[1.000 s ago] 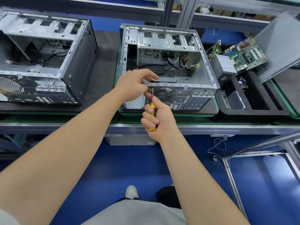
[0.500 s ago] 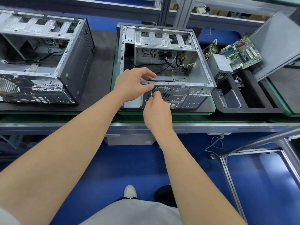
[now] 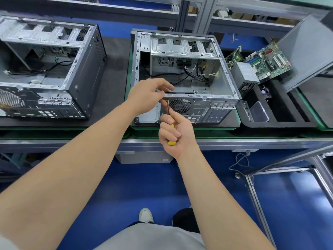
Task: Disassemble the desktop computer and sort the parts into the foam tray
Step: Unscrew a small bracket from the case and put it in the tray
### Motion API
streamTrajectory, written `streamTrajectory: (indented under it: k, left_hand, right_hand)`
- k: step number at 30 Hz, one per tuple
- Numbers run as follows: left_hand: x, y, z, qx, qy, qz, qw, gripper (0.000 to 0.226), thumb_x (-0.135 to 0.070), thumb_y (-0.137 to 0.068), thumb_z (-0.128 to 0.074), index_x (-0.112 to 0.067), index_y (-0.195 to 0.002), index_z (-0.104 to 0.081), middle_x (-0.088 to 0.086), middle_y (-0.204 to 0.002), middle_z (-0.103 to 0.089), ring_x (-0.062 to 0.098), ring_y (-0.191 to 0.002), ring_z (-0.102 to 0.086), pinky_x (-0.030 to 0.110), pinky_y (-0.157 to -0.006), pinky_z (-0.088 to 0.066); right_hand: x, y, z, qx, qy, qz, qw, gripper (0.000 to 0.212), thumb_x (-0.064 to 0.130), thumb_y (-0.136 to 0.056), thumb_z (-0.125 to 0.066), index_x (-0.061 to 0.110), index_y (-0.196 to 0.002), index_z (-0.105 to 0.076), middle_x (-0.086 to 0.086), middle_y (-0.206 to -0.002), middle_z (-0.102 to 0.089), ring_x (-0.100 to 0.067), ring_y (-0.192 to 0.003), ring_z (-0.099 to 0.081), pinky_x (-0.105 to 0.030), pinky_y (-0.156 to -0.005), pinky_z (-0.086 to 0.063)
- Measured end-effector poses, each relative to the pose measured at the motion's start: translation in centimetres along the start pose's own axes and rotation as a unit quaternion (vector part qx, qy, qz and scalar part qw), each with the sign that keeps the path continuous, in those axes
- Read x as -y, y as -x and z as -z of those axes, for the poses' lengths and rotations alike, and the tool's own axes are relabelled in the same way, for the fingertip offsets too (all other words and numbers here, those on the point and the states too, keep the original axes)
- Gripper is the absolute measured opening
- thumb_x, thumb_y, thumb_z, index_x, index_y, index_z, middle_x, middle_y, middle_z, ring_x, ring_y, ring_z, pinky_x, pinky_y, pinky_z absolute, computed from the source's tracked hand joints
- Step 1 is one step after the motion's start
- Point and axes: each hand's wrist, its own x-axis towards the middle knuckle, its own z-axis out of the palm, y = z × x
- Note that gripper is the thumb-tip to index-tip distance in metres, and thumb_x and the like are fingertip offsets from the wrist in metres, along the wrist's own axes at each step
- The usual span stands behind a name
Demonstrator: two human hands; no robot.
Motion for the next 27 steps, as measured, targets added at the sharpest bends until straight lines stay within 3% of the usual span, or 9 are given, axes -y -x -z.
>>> streamTrajectory:
  k: [3,5,7,11,13,18,21,24,27]
  left_hand:
    - [0.1,0.0,0.1,0.003,-0.005,0.001,1.000,0.037,-0.014,-0.100,-0.049,-0.038,-0.119,-0.070,-0.017,-0.116,-0.071,0.006,-0.098,-0.070,0.043,-0.092,-0.056]
    - [0.1,-0.1,0.1,-0.001,-0.012,-0.003,1.000,0.038,-0.014,-0.099,-0.049,-0.040,-0.119,-0.069,-0.018,-0.115,-0.071,0.007,-0.103,-0.066,0.042,-0.091,-0.055]
    - [0.2,-0.1,0.1,-0.003,-0.015,-0.006,1.000,0.037,-0.016,-0.099,-0.051,-0.042,-0.118,-0.069,-0.020,-0.113,-0.071,0.005,-0.099,-0.065,0.041,-0.090,-0.056]
    - [0.3,-0.2,-0.1,-0.008,-0.027,-0.013,1.000,0.029,-0.031,-0.092,-0.065,-0.046,-0.118,-0.067,-0.023,-0.109,-0.071,-0.001,-0.087,-0.063,0.036,-0.084,-0.056]
    - [0.3,-0.2,-0.2,-0.015,-0.041,-0.021,0.999,0.029,-0.040,-0.090,-0.069,-0.045,-0.118,-0.067,-0.023,-0.109,-0.071,-0.002,-0.089,-0.063,0.034,-0.084,-0.055]
    - [0.1,-0.3,-0.2,-0.028,-0.041,-0.020,0.999,0.031,-0.043,-0.087,-0.071,-0.046,-0.117,-0.066,-0.022,-0.107,-0.071,-0.004,-0.089,-0.061,0.031,-0.082,-0.052]
    - [0.0,-0.2,-0.2,-0.027,-0.041,-0.019,0.999,0.030,-0.044,-0.087,-0.069,-0.047,-0.117,-0.066,-0.023,-0.106,-0.070,-0.002,-0.091,-0.062,0.031,-0.081,-0.052]
    - [0.0,-0.1,-0.2,-0.030,-0.044,-0.020,0.998,0.030,-0.045,-0.087,-0.068,-0.048,-0.116,-0.066,-0.024,-0.105,-0.070,-0.003,-0.090,-0.062,0.030,-0.078,-0.050]
    - [0.0,-0.2,-0.1,-0.030,-0.044,-0.018,0.998,0.029,-0.045,-0.087,-0.068,-0.050,-0.115,-0.066,-0.025,-0.105,-0.070,-0.009,-0.082,-0.058,0.028,-0.075,-0.048]
  right_hand:
    - [-0.3,-0.2,-0.4,-0.074,0.140,0.058,0.986,0.026,0.024,-0.114,-0.039,0.020,-0.125,-0.063,0.001,-0.063,-0.044,-0.007,-0.034,-0.026,-0.020,-0.030,-0.024]
    - [-0.6,-0.4,-0.6,-0.148,0.299,0.120,0.935,0.027,0.022,-0.113,-0.038,0.023,-0.128,-0.061,-0.003,-0.066,-0.048,-0.012,-0.039,-0.026,-0.022,-0.036,-0.025]
    - [-0.9,-0.5,-0.8,-0.226,0.487,0.182,0.824,0.028,0.022,-0.110,-0.038,0.030,-0.127,-0.058,-0.005,-0.073,-0.056,-0.018,-0.043,-0.037,-0.028,-0.041,-0.033]
    - [-1.5,-0.8,-0.7,-0.301,0.775,0.254,0.494,0.036,0.018,-0.106,-0.041,0.026,-0.141,-0.044,-0.002,-0.076,-0.047,-0.034,-0.074,-0.054,-0.039,-0.061,-0.041]
    - [-1.8,-1.1,-0.5,-0.313,0.808,0.258,0.427,0.045,0.014,-0.103,-0.044,0.023,-0.146,-0.037,0.002,-0.072,-0.034,-0.034,-0.074,-0.048,-0.041,-0.065,-0.039]
    - [-1.1,-0.9,-0.3,-0.293,0.779,0.255,0.492,0.034,0.022,-0.108,-0.039,0.026,-0.142,-0.042,-0.007,-0.082,-0.058,-0.035,-0.074,-0.061,-0.036,-0.056,-0.041]
    - [0.1,-0.4,-0.5,-0.243,0.663,0.202,0.678,0.031,0.024,-0.106,-0.036,0.035,-0.133,-0.048,-0.009,-0.078,-0.068,-0.028,-0.046,-0.057,-0.030,-0.039,-0.042]
    - [1.1,-0.2,-0.4,-0.175,0.462,0.129,0.860,0.032,0.023,-0.109,-0.039,0.028,-0.139,-0.050,-0.008,-0.067,-0.062,-0.023,-0.038,-0.045,-0.028,-0.040,-0.041]
    - [1.3,0.1,-0.1,-0.101,0.217,0.036,0.970,0.026,0.031,-0.111,-0.045,0.022,-0.133,-0.054,-0.003,-0.069,-0.053,-0.012,-0.039,-0.035,-0.024,-0.034,-0.033]
